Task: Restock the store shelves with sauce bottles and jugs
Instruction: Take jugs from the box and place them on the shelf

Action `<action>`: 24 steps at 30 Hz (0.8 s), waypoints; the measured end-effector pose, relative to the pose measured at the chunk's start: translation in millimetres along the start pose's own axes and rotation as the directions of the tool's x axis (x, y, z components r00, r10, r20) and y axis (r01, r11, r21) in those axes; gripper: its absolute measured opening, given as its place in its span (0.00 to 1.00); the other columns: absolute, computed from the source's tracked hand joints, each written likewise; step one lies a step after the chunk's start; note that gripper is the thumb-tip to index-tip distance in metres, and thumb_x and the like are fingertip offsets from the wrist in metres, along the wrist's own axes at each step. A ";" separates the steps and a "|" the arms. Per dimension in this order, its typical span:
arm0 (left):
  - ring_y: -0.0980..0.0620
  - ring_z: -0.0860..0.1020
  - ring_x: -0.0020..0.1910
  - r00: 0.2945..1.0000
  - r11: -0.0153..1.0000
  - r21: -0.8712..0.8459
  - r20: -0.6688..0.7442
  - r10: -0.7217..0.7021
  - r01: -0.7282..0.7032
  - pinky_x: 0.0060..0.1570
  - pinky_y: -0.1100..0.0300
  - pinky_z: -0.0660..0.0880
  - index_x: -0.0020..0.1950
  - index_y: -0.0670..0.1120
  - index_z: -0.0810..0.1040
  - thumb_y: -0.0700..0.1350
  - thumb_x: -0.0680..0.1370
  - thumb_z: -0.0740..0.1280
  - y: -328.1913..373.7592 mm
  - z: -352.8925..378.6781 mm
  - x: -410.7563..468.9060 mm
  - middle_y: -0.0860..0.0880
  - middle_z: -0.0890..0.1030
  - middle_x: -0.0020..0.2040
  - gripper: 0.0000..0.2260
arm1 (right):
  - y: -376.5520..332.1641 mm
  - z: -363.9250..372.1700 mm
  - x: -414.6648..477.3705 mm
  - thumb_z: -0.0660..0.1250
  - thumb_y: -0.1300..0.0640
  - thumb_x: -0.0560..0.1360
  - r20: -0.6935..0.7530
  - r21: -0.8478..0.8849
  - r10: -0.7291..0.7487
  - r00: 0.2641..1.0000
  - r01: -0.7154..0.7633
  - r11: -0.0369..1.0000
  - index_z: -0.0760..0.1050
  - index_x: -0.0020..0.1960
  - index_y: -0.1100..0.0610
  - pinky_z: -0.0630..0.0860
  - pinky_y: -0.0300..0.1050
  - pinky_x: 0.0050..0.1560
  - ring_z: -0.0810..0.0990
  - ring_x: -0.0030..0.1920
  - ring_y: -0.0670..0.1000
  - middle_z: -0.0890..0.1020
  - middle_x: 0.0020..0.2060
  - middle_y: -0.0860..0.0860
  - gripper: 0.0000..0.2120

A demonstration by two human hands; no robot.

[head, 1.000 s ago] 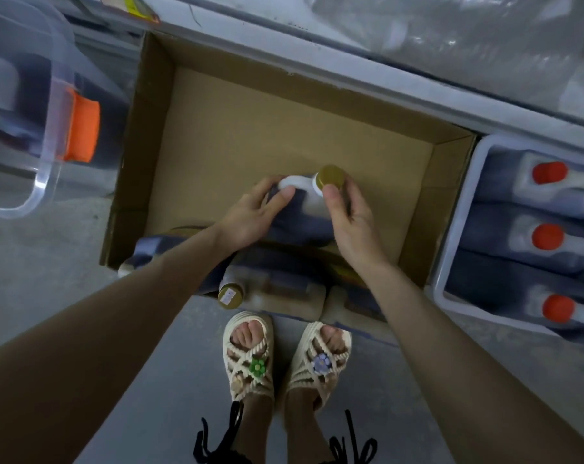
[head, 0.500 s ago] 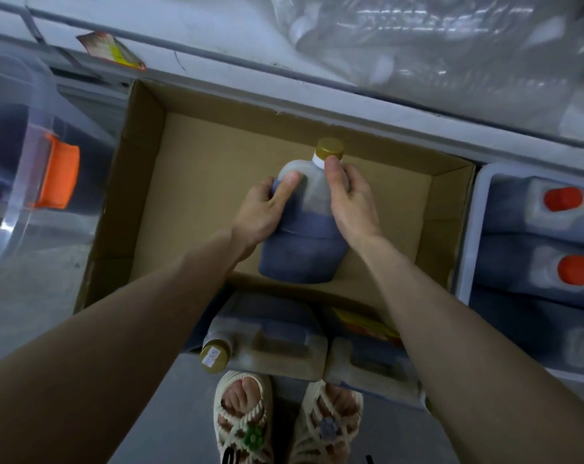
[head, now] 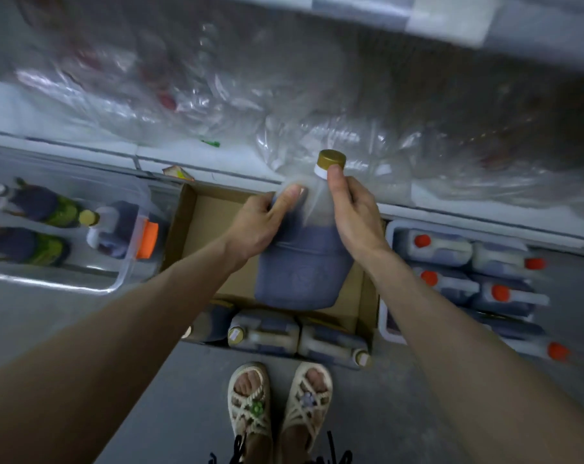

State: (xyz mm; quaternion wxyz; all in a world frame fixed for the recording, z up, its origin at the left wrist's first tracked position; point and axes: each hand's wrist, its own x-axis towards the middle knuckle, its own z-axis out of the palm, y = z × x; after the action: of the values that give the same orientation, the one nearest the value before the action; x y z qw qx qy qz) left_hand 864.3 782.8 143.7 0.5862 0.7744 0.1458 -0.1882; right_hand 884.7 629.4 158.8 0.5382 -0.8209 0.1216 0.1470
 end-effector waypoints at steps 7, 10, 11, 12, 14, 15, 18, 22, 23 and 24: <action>0.61 0.66 0.23 0.968 0.960 0.140 -0.031 0.249 -0.243 0.28 0.67 0.64 0.30 0.46 0.68 0.57 0.80 0.58 208.6 -52.1 -89.9 0.54 0.68 0.26 0.23 | -196.9 -94.2 -76.9 0.58 0.34 0.76 -0.163 0.026 -0.121 0.979 0.127 0.992 0.79 0.49 0.60 0.74 0.44 0.51 0.80 0.47 0.49 0.83 0.44 0.53 0.29; 0.58 0.63 0.25 0.923 0.909 0.178 -0.009 0.384 -0.377 0.28 0.63 0.61 0.32 0.46 0.68 0.57 0.80 0.59 298.1 -70.3 -130.7 0.49 0.67 0.29 0.21 | -279.0 -136.6 -114.7 0.58 0.35 0.76 -0.255 0.013 -0.172 0.952 0.181 0.983 0.77 0.49 0.66 0.70 0.43 0.44 0.79 0.45 0.52 0.82 0.45 0.59 0.32; 0.56 0.63 0.27 0.909 0.894 0.184 -0.013 0.418 -0.408 0.28 0.62 0.60 0.32 0.45 0.69 0.57 0.80 0.59 326.9 -76.1 -141.7 0.47 0.67 0.30 0.21 | -304.1 -150.5 -124.9 0.57 0.35 0.76 -0.281 0.009 -0.200 0.939 0.211 0.977 0.77 0.49 0.67 0.70 0.43 0.42 0.79 0.46 0.54 0.81 0.45 0.60 0.33; 0.54 0.63 0.29 0.895 0.879 0.198 -0.018 0.447 -0.435 0.28 0.62 0.60 0.33 0.45 0.69 0.57 0.80 0.59 354.3 -81.4 -152.9 0.47 0.67 0.30 0.21 | -328.5 -163.9 -135.4 0.57 0.36 0.77 -0.310 0.005 -0.231 0.922 0.244 0.970 0.77 0.48 0.68 0.69 0.44 0.42 0.79 0.47 0.55 0.81 0.45 0.61 0.33; 0.52 0.62 0.30 0.860 0.845 0.202 -0.022 0.510 -0.495 0.28 0.61 0.60 0.33 0.44 0.68 0.58 0.80 0.59 407.0 -90.8 -176.8 0.48 0.66 0.30 0.22 | -376.8 -190.0 -157.0 0.58 0.36 0.77 -0.372 -0.002 -0.293 0.881 0.315 0.949 0.76 0.45 0.69 0.70 0.46 0.43 0.78 0.44 0.55 0.81 0.42 0.62 0.33; 0.52 0.62 0.31 0.835 0.821 0.195 -0.017 0.549 -0.536 0.30 0.59 0.60 0.33 0.45 0.67 0.58 0.80 0.59 435.1 -95.4 -188.8 0.47 0.65 0.31 0.22 | -402.2 -204.5 -168.5 0.58 0.36 0.77 -0.400 0.001 -0.322 0.858 0.351 0.936 0.75 0.43 0.69 0.70 0.46 0.42 0.76 0.40 0.54 0.81 0.40 0.62 0.33; 0.52 0.62 0.31 0.785 0.779 0.163 -0.042 0.618 -0.605 0.32 0.56 0.60 0.31 0.47 0.64 0.57 0.80 0.60 494.6 -104.5 -211.6 0.47 0.65 0.31 0.22 | -458.1 -235.5 -191.8 0.58 0.34 0.76 -0.443 -0.020 -0.386 0.810 0.421 0.907 0.71 0.40 0.70 0.68 0.43 0.39 0.72 0.36 0.50 0.76 0.35 0.60 0.35; 0.54 0.62 0.30 0.717 0.713 0.134 -0.031 0.697 -0.688 0.30 0.60 0.59 0.30 0.48 0.65 0.56 0.81 0.60 561.5 -112.1 -236.9 0.50 0.66 0.31 0.21 | -516.7 -273.2 -214.8 0.60 0.35 0.76 -0.487 -0.026 -0.442 0.753 0.493 0.869 0.67 0.33 0.62 0.66 0.44 0.36 0.69 0.32 0.47 0.71 0.31 0.51 0.30; 0.54 0.62 0.30 0.704 0.701 0.124 -0.023 0.710 -0.703 0.31 0.59 0.60 0.30 0.48 0.64 0.56 0.81 0.60 573.6 -113.0 -239.8 0.51 0.66 0.30 0.21 | -526.6 -280.6 -218.0 0.60 0.37 0.77 -0.501 -0.049 -0.460 0.734 0.506 0.861 0.65 0.31 0.59 0.65 0.42 0.34 0.68 0.31 0.45 0.70 0.29 0.49 0.28; 0.55 0.62 0.30 0.696 0.693 0.108 -0.015 0.718 -0.713 0.32 0.59 0.59 0.31 0.48 0.64 0.56 0.80 0.60 583.9 -113.2 -241.3 0.51 0.66 0.31 0.21 | -534.8 -287.0 -220.4 0.60 0.37 0.77 -0.509 -0.070 -0.479 0.715 0.520 0.852 0.63 0.29 0.56 0.63 0.40 0.32 0.66 0.29 0.43 0.69 0.27 0.47 0.27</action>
State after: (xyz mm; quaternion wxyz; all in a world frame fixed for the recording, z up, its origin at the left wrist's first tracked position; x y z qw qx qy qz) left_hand 924.8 732.8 780.7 0.5721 0.8015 -0.1594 0.0699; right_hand 903.4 583.7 802.6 0.5375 -0.8103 0.0387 -0.2304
